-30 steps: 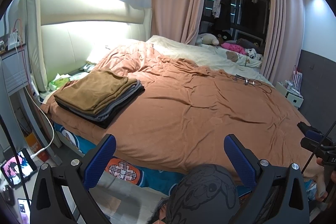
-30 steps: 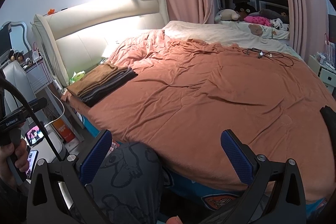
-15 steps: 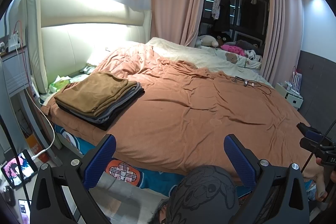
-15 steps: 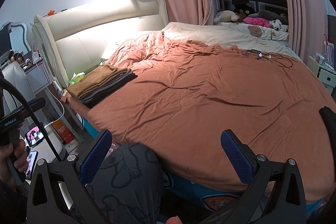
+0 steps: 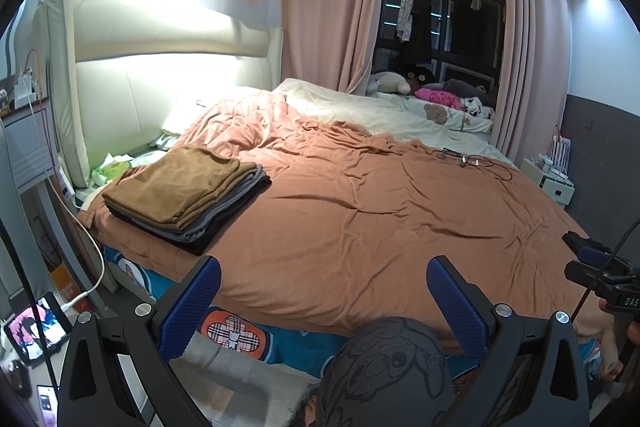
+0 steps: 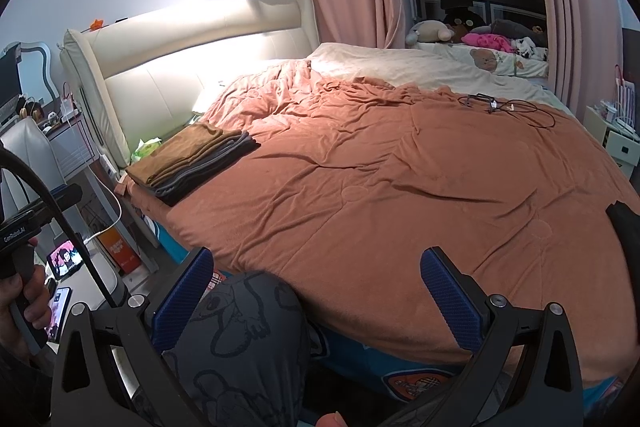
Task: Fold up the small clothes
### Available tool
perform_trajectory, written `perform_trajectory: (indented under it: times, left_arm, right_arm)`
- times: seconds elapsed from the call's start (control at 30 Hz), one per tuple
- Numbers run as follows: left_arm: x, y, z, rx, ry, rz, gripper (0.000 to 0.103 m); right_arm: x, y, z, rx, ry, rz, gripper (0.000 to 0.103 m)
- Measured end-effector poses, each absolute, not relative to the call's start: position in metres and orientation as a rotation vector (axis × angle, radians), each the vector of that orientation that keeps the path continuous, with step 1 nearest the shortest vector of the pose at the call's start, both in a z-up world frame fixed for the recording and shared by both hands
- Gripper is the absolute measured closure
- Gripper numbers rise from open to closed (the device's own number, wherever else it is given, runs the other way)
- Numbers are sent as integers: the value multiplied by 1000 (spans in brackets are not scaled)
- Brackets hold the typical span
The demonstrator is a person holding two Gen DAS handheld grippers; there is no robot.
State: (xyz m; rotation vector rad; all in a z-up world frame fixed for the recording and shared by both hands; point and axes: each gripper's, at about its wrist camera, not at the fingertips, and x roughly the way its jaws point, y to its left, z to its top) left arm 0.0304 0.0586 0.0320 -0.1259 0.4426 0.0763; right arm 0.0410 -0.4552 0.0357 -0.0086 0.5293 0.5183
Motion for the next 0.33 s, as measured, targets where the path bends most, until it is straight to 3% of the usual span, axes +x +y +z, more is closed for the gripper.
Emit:
perform_trajectory:
  times: [0.33]
  left_arm:
    - [26,55,37,-121,422,83,0]
  right_arm:
    - [42,-459,37,-11,527,503,0]
